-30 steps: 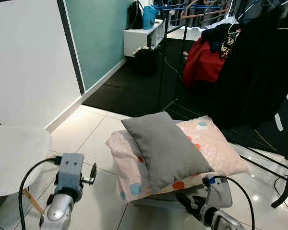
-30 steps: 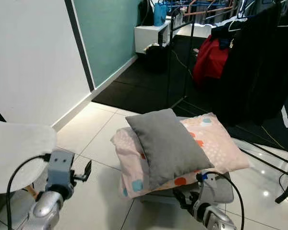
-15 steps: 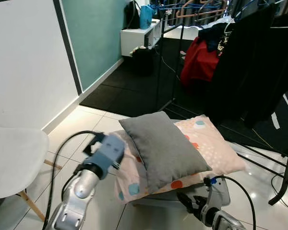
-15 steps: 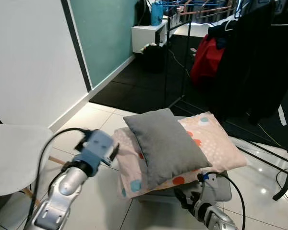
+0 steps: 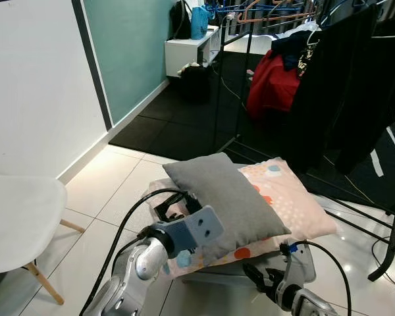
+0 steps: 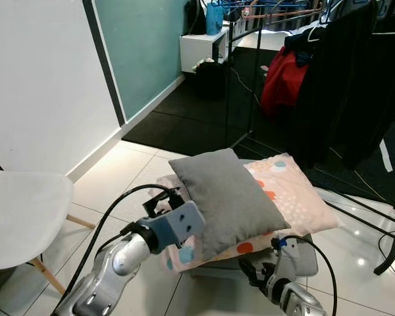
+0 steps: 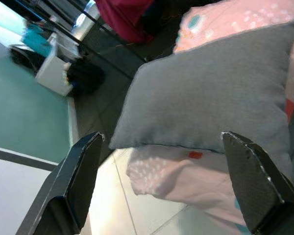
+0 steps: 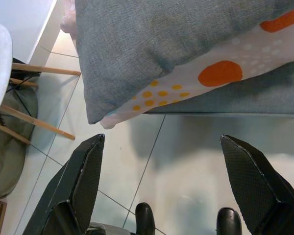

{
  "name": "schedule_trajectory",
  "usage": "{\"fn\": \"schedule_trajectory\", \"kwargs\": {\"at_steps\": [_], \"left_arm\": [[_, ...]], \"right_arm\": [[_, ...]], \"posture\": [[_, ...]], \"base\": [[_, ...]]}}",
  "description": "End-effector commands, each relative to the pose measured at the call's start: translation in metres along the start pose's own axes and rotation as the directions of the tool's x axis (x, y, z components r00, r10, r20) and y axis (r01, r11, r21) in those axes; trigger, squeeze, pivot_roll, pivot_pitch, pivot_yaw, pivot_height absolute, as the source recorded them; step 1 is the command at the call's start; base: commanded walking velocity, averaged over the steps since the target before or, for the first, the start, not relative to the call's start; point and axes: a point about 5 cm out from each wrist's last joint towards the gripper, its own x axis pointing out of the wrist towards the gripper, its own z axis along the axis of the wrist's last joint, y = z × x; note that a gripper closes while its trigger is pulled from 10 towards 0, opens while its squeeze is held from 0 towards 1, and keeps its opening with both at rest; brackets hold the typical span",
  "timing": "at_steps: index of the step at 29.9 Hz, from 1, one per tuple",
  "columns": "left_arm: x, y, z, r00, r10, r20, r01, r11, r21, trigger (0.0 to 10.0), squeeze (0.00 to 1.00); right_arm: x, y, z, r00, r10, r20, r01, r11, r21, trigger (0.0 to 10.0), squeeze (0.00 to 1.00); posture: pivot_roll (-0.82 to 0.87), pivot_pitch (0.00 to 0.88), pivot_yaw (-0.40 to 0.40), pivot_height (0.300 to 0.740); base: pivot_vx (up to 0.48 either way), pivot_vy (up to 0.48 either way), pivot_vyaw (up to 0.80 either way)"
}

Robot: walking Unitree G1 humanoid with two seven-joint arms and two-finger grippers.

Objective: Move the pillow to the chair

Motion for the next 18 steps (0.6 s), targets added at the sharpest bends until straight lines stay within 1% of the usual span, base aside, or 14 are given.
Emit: {"fn": "schedule_trajectory", "kwargs": {"at_steps": [1, 2, 3, 4, 9, 12, 14, 16, 18], "left_arm": [[0.0018, -0.0046, -0.0036, 0.998, -0.054, -0.027, 0.054, 0.999, -0.008, 10.0, 0.00], [0.0018, -0.0046, -0.0036, 0.998, -0.054, -0.027, 0.054, 0.999, -0.008, 10.0, 0.00], [0.0033, -0.0061, -0.0051, 0.996, -0.085, -0.031, 0.084, 0.996, -0.038, 10.0, 0.00], [0.0033, -0.0061, -0.0051, 0.996, -0.085, -0.031, 0.084, 0.996, -0.038, 10.0, 0.00], [0.0078, -0.0100, -0.0017, 0.992, -0.117, -0.047, 0.118, 0.992, 0.034, 10.0, 0.00], [0.0070, -0.0091, -0.0046, 0.991, -0.117, -0.061, 0.118, 0.993, 0.013, 10.0, 0.00], [0.0065, -0.0094, -0.0071, 0.987, -0.145, -0.067, 0.140, 0.987, -0.074, 10.0, 0.00], [0.0065, -0.0096, -0.0080, 0.984, -0.162, -0.071, 0.153, 0.981, -0.117, 10.0, 0.00], [0.0065, -0.0092, -0.0078, 0.984, -0.161, -0.071, 0.152, 0.981, -0.116, 10.0, 0.00]], "right_arm": [[0.0006, 0.0013, 0.0002, 1.000, 0.003, -0.002, -0.003, 1.000, 0.005, 10.0, 0.00], [0.0006, 0.0013, 0.0002, 1.000, 0.003, -0.002, -0.003, 1.000, 0.005, 10.0, 0.00], [0.0014, 0.0027, 0.0006, 1.000, 0.005, 0.001, -0.005, 1.000, 0.007, 10.0, 0.00], [0.0014, 0.0027, 0.0006, 1.000, 0.005, 0.001, -0.005, 1.000, 0.007, 10.0, 0.00], [0.0024, 0.0043, 0.0009, 1.000, 0.007, 0.003, -0.007, 1.000, 0.010, 10.0, 0.00], [0.0027, 0.0048, 0.0009, 1.000, 0.008, 0.003, -0.008, 1.000, 0.011, 10.0, 0.00], [0.0023, 0.0041, 0.0011, 1.000, 0.007, 0.002, -0.007, 1.000, 0.010, 10.0, 0.00], [0.0018, 0.0034, 0.0010, 1.000, 0.005, 0.002, -0.005, 1.000, 0.010, 10.0, 0.00], [0.0017, 0.0031, 0.0010, 1.000, 0.003, 0.002, -0.004, 1.000, 0.010, 10.0, 0.00]], "posture": [[-0.11, 0.056, -0.022, 0.740], [-0.11, 0.056, -0.022, 0.740], [-0.10, 0.063, -0.011, 0.740], [-0.10, 0.063, -0.011, 0.740], [-0.09, 0.059, -0.011, 0.740], [-0.09, 0.062, -0.008, 0.740], [-0.09, 0.070, -0.009, 0.740], [-0.10, 0.072, -0.006, 0.740], [-0.10, 0.072, -0.006, 0.740]], "base": [[0.000, 0.000, 0.00], [0.000, 0.000, 0.00], [0.000, 0.000, 0.00], [0.000, 0.000, 0.00], [0.000, 0.000, 0.00], [0.000, 0.000, 0.00], [0.000, 0.000, 0.00], [0.000, 0.000, 0.00], [0.000, 0.000, 0.00]]}}
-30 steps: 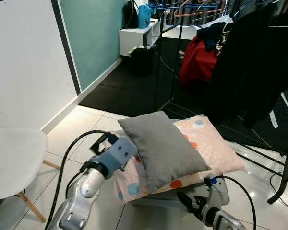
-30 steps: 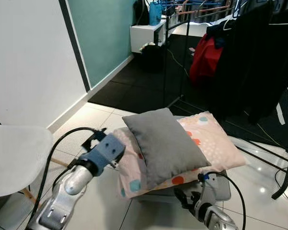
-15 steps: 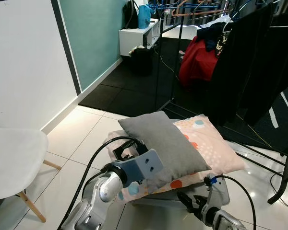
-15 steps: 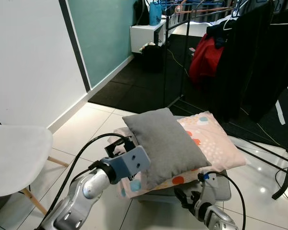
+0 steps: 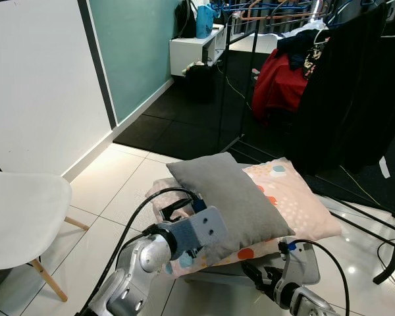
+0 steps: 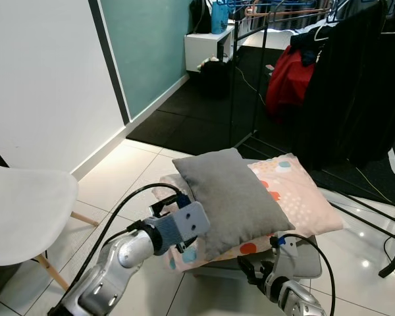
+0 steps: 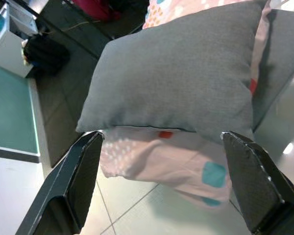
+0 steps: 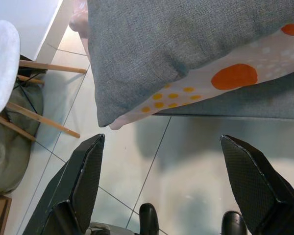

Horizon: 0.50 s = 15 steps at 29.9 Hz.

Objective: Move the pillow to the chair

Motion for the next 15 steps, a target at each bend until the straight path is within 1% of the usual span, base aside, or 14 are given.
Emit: {"fn": "schedule_trajectory", "kwargs": {"at_steps": [1, 12, 15], "left_arm": [[0.000, -0.003, -0.004, 1.000, -0.021, -0.019, 0.021, 0.999, -0.028, 10.0, 0.00], [0.000, -0.003, -0.004, 0.999, -0.033, -0.025, 0.032, 0.998, -0.046, 10.0, 0.00], [-0.001, -0.002, -0.004, 0.999, -0.039, -0.028, 0.037, 0.998, -0.047, 10.0, 0.00]], "right_arm": [[-0.001, -0.001, -0.001, 1.000, -0.008, -0.004, 0.009, 1.000, 0.008, 10.0, 0.00], [-0.003, -0.005, -0.003, 0.999, -0.034, -0.002, 0.034, 0.999, 0.002, 10.0, 0.00], [-0.008, -0.012, -0.004, 0.998, -0.056, -0.004, 0.056, 0.998, -0.011, 10.0, 0.00]], "posture": [[-0.10, 0.076, -0.007, 0.740], [-0.10, 0.081, 0.000, 0.740], [-0.10, 0.080, -0.001, 0.740]], "base": [[0.000, 0.000, 0.00], [0.000, 0.000, 0.00], [0.000, 0.000, 0.00]]}}
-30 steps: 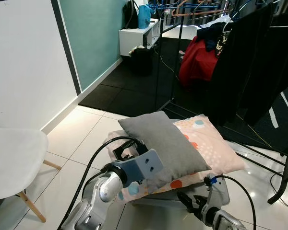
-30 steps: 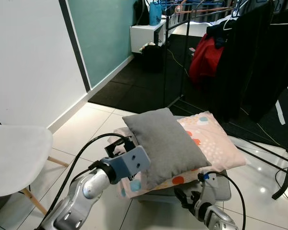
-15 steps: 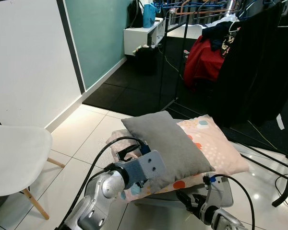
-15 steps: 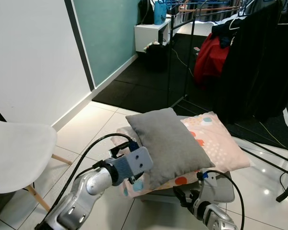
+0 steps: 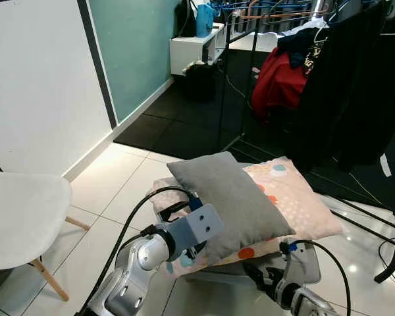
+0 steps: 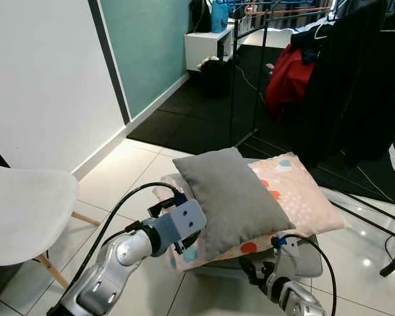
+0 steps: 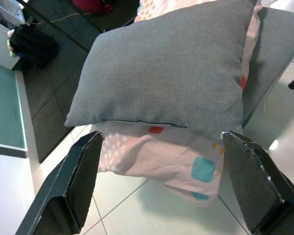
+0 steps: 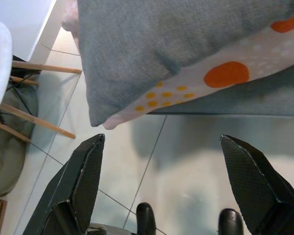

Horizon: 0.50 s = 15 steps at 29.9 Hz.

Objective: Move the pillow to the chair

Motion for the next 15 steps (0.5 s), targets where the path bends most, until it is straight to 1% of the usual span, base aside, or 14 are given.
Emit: {"fn": "schedule_trajectory", "kwargs": {"at_steps": [1, 3, 7, 10, 15], "left_arm": [[-0.0014, -0.0005, -0.0020, 1.000, -0.011, -0.011, 0.011, 1.000, -0.014, 10.0, 0.00], [-0.0017, 0.0000, -0.0023, 1.000, -0.011, -0.012, 0.011, 1.000, -0.014, 10.0, 0.00], [-0.0019, -0.0003, -0.0031, 1.000, -0.014, -0.014, 0.014, 1.000, -0.017, 10.0, 0.00], [-0.0023, -0.0008, -0.0037, 1.000, -0.014, -0.015, 0.014, 1.000, -0.015, 10.0, 0.00], [-0.0028, -0.0014, -0.0043, 1.000, -0.015, -0.016, 0.014, 1.000, -0.015, 10.0, 0.00]], "right_arm": [[-0.0047, -0.0066, -0.0027, 1.000, -0.023, -0.004, 0.023, 1.000, -0.007, 10.0, 0.00], [-0.0065, -0.0093, -0.0002, 1.000, -0.028, 0.002, 0.028, 1.000, -0.006, 10.0, 0.00], [-0.0065, -0.0086, 0.0016, 1.000, -0.026, 0.006, 0.026, 1.000, -0.008, 10.0, 0.00], [-0.0046, -0.0040, 0.0013, 1.000, -0.013, 0.006, 0.013, 1.000, -0.016, 10.0, 0.00], [-0.0040, -0.0022, 0.0009, 1.000, -0.009, 0.004, 0.009, 1.000, -0.021, 10.0, 0.00]], "posture": [[-0.10, 0.080, -0.001, 0.740], [-0.10, 0.080, 0.001, 0.740], [-0.10, 0.076, 0.002, 0.740], [-0.10, 0.069, 0.002, 0.740], [-0.10, 0.065, 0.003, 0.740]], "base": [[0.000, 0.000, 0.00], [0.000, 0.000, 0.00], [0.000, 0.000, 0.00], [0.000, 0.000, 0.00], [0.000, 0.000, 0.00]]}}
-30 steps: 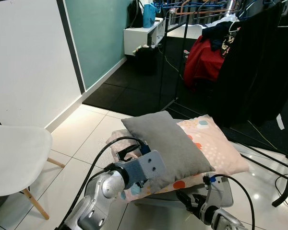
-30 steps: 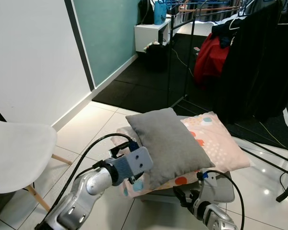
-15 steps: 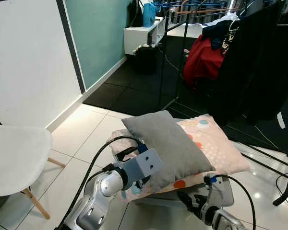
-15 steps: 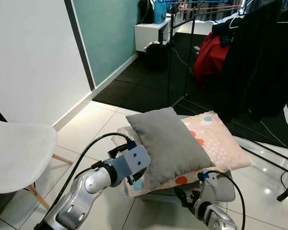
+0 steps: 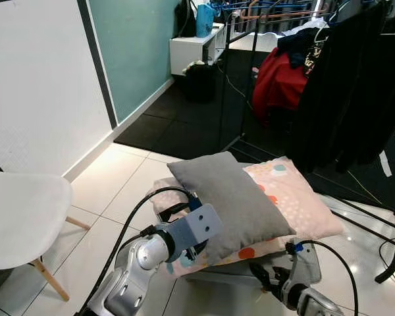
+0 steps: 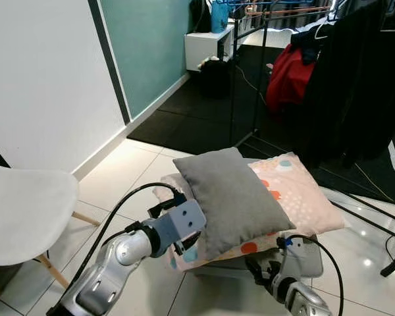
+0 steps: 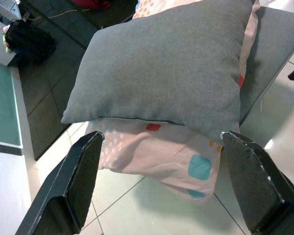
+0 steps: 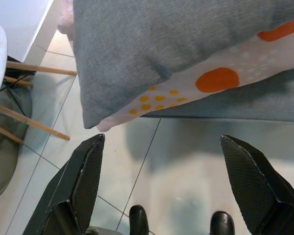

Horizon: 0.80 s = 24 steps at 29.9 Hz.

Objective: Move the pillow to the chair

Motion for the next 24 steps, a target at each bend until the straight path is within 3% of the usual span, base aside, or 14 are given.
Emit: {"fn": "schedule_trajectory", "kwargs": {"at_steps": [1, 24], "left_arm": [[-0.0023, -0.0017, -0.0025, 1.000, -0.007, -0.009, 0.007, 1.000, -0.004, 10.0, 0.00], [-0.0032, 0.0002, -0.0006, 1.000, -0.002, -0.005, 0.003, 1.000, 0.021, 10.0, 0.00]], "right_arm": [[0.0001, 0.0023, -0.0035, 1.000, 0.002, -0.014, -0.002, 1.000, -0.001, 10.0, 0.00], [-0.0001, 0.0078, -0.0004, 1.000, 0.013, -0.011, -0.013, 1.000, -0.010, 10.0, 0.00]], "posture": [[-0.09, 0.064, 0.004, 0.740], [-0.10, 0.082, 0.007, 0.740]], "base": [[0.000, 0.000, 0.00], [0.000, 0.000, 0.00]]}}
